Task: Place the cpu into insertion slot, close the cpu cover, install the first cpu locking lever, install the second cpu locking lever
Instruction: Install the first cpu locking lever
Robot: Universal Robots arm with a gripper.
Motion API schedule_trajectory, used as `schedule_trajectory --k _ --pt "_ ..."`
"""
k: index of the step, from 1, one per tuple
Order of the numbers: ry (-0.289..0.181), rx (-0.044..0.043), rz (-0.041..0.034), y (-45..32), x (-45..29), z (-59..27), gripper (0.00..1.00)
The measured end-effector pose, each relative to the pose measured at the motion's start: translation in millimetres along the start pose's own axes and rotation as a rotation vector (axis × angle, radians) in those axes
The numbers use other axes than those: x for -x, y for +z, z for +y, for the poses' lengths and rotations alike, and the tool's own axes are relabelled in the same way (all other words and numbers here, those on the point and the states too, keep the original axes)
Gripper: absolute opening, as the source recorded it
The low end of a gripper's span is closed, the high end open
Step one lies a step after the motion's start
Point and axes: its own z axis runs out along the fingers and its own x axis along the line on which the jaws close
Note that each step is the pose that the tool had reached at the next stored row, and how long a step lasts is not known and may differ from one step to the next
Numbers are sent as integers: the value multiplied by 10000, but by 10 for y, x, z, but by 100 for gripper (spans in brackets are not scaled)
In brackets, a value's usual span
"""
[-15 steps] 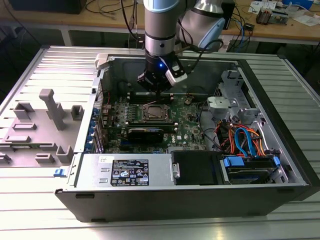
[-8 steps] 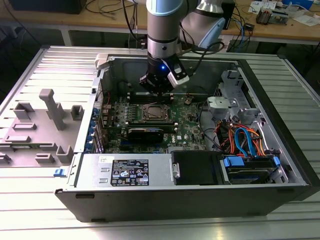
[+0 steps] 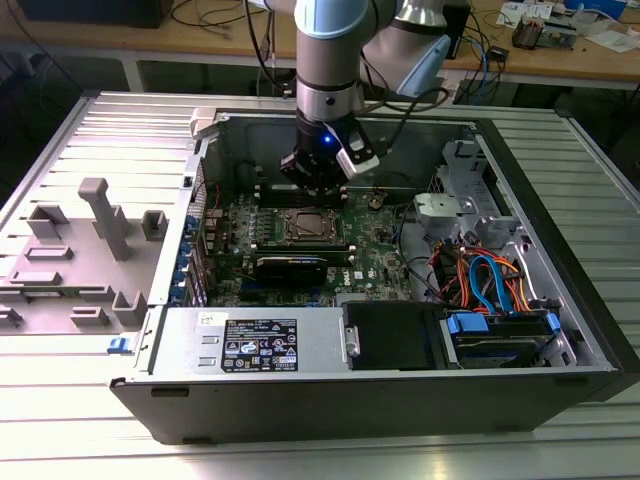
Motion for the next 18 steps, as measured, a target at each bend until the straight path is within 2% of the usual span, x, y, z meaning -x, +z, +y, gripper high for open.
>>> schedule_trajectory --k 4,18 --pt "0 -1 2 24 0 -1 11" --pt "2 -1 0 28 21 0 11"
